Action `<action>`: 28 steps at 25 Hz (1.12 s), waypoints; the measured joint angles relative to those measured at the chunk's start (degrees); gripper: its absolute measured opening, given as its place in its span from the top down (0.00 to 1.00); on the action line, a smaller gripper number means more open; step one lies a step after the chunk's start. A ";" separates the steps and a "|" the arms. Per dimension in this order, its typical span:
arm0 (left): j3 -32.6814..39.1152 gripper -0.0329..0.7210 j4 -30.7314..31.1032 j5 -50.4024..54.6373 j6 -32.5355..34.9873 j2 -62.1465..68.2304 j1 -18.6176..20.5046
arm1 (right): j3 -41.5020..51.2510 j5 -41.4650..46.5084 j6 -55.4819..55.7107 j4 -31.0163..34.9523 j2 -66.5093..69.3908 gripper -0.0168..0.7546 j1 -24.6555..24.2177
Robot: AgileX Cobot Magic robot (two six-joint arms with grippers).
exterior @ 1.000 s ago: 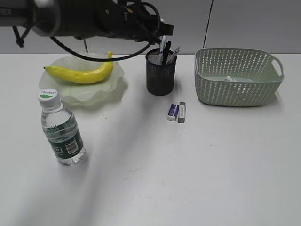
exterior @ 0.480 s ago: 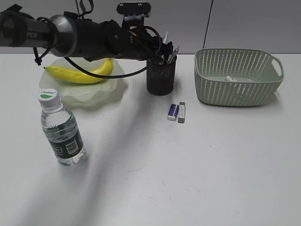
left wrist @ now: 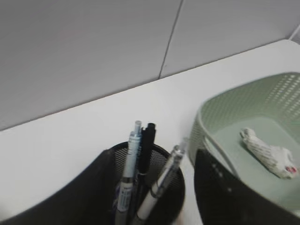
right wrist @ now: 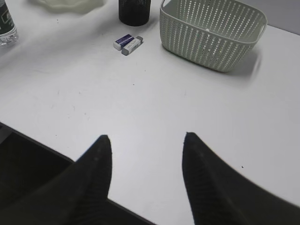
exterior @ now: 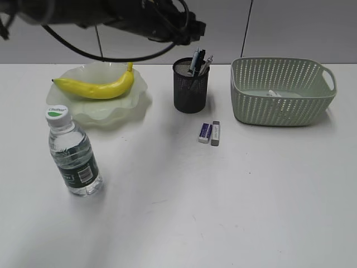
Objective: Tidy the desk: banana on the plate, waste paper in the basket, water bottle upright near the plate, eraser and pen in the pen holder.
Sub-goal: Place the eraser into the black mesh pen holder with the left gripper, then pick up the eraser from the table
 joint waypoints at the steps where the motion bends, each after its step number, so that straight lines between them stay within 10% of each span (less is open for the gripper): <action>1: 0.00 0.42 1.15 2.65 0.00 -2.17 0.10 | 0.00 0.00 0.00 0.00 0.00 0.46 0.00; 17: 3.22 0.42 17.42 53.01 -3.28 -35.23 0.16 | 0.00 -0.05 0.00 0.00 0.00 0.46 0.00; 28: 41.41 0.43 17.19 49.88 -5.40 -73.68 0.16 | 0.00 -0.05 0.00 0.00 0.00 0.46 0.00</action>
